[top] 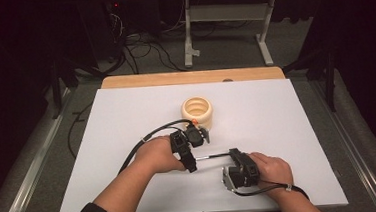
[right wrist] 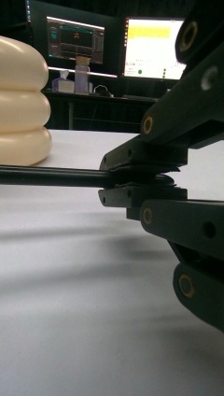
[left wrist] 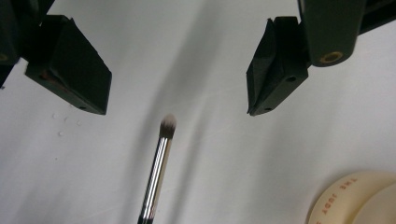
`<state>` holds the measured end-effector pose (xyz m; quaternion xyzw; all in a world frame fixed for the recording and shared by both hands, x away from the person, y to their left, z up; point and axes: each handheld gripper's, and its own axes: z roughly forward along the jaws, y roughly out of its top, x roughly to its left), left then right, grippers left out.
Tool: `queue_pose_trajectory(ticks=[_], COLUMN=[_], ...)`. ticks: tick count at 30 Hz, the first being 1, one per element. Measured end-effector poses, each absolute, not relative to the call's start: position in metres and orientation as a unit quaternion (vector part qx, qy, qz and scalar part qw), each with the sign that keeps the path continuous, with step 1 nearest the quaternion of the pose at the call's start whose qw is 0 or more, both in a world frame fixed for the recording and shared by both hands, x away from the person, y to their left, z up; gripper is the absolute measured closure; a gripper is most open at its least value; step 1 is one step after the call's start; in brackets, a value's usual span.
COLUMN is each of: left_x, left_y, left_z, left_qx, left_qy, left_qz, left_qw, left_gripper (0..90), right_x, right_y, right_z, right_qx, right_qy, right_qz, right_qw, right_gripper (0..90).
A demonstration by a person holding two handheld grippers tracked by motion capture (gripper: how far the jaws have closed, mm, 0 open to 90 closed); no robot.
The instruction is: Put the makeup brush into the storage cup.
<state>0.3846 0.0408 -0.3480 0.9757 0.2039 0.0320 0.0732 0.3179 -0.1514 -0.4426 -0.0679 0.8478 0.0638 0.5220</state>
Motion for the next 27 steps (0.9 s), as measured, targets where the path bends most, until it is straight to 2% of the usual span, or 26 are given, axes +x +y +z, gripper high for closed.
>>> queue_pose_trajectory(ticks=[12, 19, 27], left_x=[0.386, 0.389, 0.387], left_y=[0.07, 0.084, 0.091], left_z=[-0.358, -0.364, -0.369], left_qx=[0.97, 0.963, 0.959], left_qy=[0.229, 0.25, 0.259], left_qz=[0.032, 0.035, 0.039], left_qw=[0.081, 0.096, 0.108], left_gripper=[22.6, 19.7, 17.4], right_x=[0.319, 0.322, 0.325], right_y=[-0.156, -0.162, -0.164], right_z=[-0.442, -0.439, -0.441], right_qx=[-0.044, -0.052, -0.043], right_qy=[0.848, 0.843, 0.85], right_qz=[0.064, 0.046, 0.042], right_qw=[0.524, 0.534, 0.523], right_gripper=[85.7, 85.7, 85.7])
